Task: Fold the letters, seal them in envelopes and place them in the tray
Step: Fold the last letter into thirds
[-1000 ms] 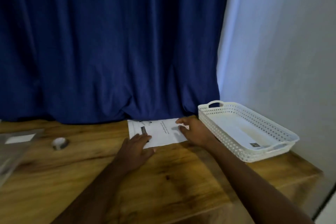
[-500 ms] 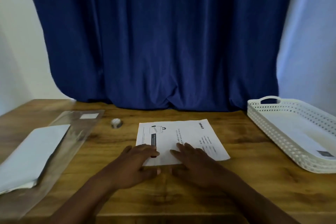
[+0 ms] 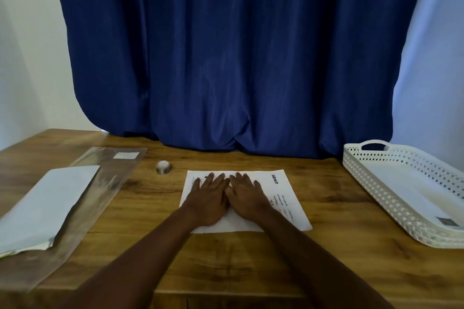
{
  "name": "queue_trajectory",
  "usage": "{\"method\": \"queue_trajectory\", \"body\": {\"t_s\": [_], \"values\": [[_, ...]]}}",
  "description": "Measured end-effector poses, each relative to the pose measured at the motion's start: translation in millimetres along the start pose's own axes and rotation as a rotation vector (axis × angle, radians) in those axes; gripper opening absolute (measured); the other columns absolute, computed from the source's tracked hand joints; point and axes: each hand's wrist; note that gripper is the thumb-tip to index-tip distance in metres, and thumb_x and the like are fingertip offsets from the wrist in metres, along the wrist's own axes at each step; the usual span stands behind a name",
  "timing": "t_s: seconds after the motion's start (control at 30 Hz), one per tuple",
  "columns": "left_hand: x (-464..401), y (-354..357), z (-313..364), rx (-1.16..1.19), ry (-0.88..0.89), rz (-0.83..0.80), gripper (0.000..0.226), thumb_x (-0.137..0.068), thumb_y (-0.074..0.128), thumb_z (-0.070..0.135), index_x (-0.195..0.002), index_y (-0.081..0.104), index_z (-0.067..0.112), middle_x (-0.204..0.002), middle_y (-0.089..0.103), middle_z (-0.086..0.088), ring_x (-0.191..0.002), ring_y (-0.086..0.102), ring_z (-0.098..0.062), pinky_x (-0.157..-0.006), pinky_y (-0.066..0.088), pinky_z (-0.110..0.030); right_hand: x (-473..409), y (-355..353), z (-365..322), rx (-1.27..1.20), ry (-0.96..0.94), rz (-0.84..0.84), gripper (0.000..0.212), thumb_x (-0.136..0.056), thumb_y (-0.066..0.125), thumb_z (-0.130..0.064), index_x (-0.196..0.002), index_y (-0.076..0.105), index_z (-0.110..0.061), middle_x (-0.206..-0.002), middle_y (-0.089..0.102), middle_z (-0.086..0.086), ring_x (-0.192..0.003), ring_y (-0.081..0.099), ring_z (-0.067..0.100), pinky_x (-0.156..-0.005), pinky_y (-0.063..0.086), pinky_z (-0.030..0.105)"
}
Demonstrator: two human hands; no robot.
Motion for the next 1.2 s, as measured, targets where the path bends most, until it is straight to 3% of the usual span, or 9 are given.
{"method": "queue_trajectory", "body": {"t_s": [0.2, 0.33, 0.53, 0.67, 0.83, 0.97, 1.07, 1.2], "values": [[-2.2, 1.3, -12.3, -0.125, -0.046, -0.026, 0.066, -0.106, 0.015, 0.059, -0.164, 0.003, 0.030, -0.173, -0.003, 0.006, -0.159, -0.005, -0.018, -0.128, -0.001, -0.050, -6.3, -2.7, 51.9, 0.170, 0.033, -0.005, 0.072, -0.099, 0.013, -0.068, -0.160, 0.012, -0.030, -0.170, 0.006, 0.001, -0.156, 0.003, 0.025, -0.123, 0.003, 0.053], [4.6, -1.1, -33.3, -0.130, -0.094, -0.011, 0.074, -0.101, 0.012, 0.069, -0.164, 0.002, 0.031, -0.173, -0.003, 0.006, -0.159, -0.004, -0.020, -0.128, 0.001, -0.050, -5.1, -16.1, 99.2, 0.215, 0.223, 0.041, 0.074, -0.098, 0.013, -0.068, -0.161, 0.007, -0.029, -0.170, 0.006, 0.005, -0.156, 0.003, 0.028, -0.122, 0.004, 0.054], [12.1, -1.1, -33.2, -0.078, -0.110, 0.043, 0.076, -0.101, 0.013, 0.069, -0.164, 0.010, 0.027, -0.173, 0.002, 0.002, -0.159, -0.002, -0.023, -0.128, 0.003, -0.051, 7.1, -18.4, 92.6, 0.118, 0.256, 0.126, 0.078, -0.098, 0.014, -0.069, -0.161, 0.014, -0.022, -0.169, 0.011, 0.012, -0.155, 0.004, 0.032, -0.123, 0.006, 0.056], [19.1, -6.3, -16.1, -0.033, -0.081, 0.152, 0.068, -0.105, 0.018, 0.060, -0.164, 0.016, 0.026, -0.173, -0.001, 0.003, -0.159, -0.007, -0.025, -0.126, 0.000, -0.058, 20.1, -17.3, 57.3, 0.173, 0.136, 0.249, 0.072, -0.101, 0.016, -0.063, -0.160, 0.014, -0.023, -0.169, 0.009, 0.010, -0.156, -0.001, 0.030, -0.123, 0.003, 0.057], [31.9, 10.6, 11.5, -0.072, 0.075, 0.083, 0.063, -0.108, 0.024, 0.048, -0.164, 0.007, 0.026, -0.173, -0.005, 0.002, -0.158, -0.013, -0.022, -0.125, -0.006, -0.052, 34.1, 10.7, 20.3, 0.171, -0.051, 0.083, 0.059, -0.105, 0.021, -0.048, -0.160, 0.015, -0.028, -0.170, 0.008, 0.003, -0.156, -0.001, 0.022, -0.124, -0.001, 0.049], [36.4, 8.4, 0.1, -0.113, 0.030, 0.000, 0.072, -0.104, 0.015, 0.063, -0.164, 0.002, 0.027, -0.172, -0.004, 0.005, -0.158, -0.009, -0.018, -0.127, -0.003, -0.049, 39.0, 5.2, 42.4, 0.193, -0.050, 0.021, 0.066, -0.101, 0.016, -0.063, -0.160, 0.013, -0.033, -0.170, 0.007, 0.000, -0.156, 0.002, 0.023, -0.123, 0.004, 0.051], [41.9, 6.3, -12.9, -0.123, -0.021, -0.007, 0.078, -0.099, 0.012, 0.072, -0.164, 0.000, 0.029, -0.172, -0.006, 0.008, -0.158, -0.008, -0.016, -0.128, -0.001, -0.050, 46.0, -8.8, 83.0, 0.249, 0.062, 0.018, 0.072, -0.098, 0.014, -0.068, -0.160, 0.009, -0.033, -0.170, 0.004, 0.002, -0.156, 0.002, 0.026, -0.123, 0.005, 0.055], [47.2, 7.6, -19.1, -0.131, -0.049, 0.010, 0.081, -0.097, 0.011, 0.074, -0.164, -0.001, 0.030, -0.172, -0.006, 0.008, -0.159, -0.007, -0.017, -0.128, -0.001, -0.051, 51.0, -16.2, 112.2, 0.228, 0.299, 0.078, 0.089, -0.094, 0.016, -0.076, -0.161, 0.008, -0.018, -0.170, 0.006, 0.007, -0.156, 0.003, 0.028, -0.125, 0.006, 0.053]]}}
Point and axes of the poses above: each hand's wrist, its own x-axis away from the middle knuckle, its own y-axis out of the palm, z = x × y
